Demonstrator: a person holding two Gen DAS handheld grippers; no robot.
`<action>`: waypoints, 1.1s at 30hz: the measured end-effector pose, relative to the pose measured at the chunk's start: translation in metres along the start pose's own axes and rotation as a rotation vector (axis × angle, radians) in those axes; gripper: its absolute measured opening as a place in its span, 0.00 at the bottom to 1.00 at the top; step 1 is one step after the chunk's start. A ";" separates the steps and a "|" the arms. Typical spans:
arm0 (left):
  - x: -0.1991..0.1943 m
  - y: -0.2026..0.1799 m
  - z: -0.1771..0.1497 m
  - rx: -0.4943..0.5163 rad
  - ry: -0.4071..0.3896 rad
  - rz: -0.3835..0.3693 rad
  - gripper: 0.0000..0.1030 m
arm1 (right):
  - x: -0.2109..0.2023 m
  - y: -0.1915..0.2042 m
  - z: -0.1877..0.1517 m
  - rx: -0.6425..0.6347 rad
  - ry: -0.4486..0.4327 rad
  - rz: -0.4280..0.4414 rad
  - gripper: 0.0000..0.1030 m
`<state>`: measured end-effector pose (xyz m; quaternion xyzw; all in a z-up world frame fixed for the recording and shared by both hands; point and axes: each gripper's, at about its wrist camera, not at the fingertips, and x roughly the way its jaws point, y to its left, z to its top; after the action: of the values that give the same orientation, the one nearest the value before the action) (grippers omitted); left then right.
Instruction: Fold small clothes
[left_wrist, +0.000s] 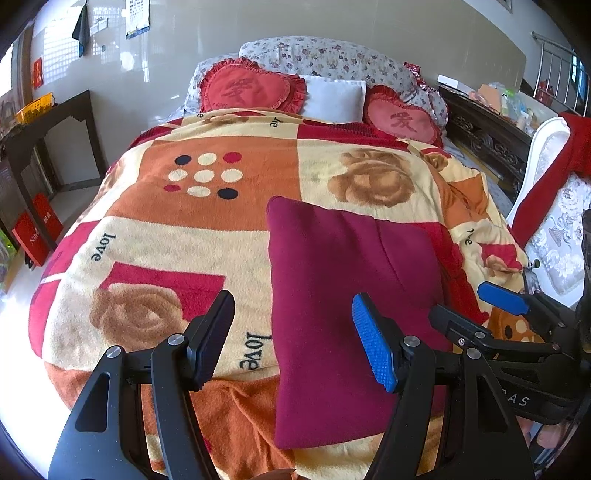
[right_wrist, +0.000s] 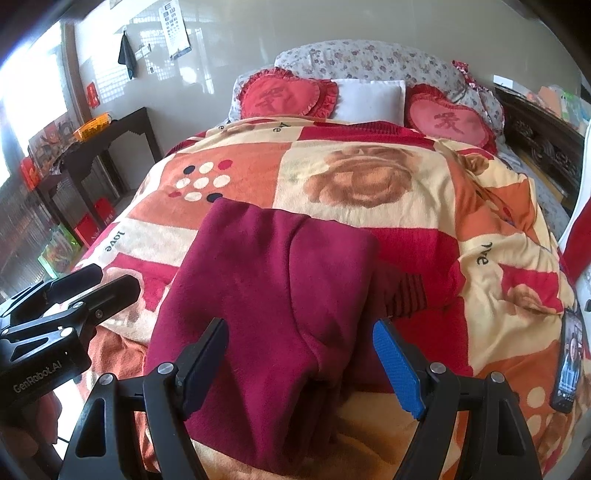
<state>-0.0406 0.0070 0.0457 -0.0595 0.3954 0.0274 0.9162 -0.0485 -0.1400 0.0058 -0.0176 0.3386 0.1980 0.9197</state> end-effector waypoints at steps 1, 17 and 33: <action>0.001 0.000 0.000 0.000 0.001 0.001 0.65 | 0.001 -0.001 0.000 -0.001 0.002 -0.001 0.76; 0.012 -0.001 0.000 -0.005 0.012 0.018 0.65 | 0.009 -0.004 -0.001 0.002 0.026 -0.003 0.76; 0.019 -0.001 0.000 -0.006 0.028 0.016 0.65 | 0.017 -0.006 -0.001 0.004 0.048 -0.002 0.76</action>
<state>-0.0272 0.0060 0.0323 -0.0595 0.4086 0.0353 0.9101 -0.0350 -0.1394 -0.0063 -0.0210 0.3611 0.1957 0.9115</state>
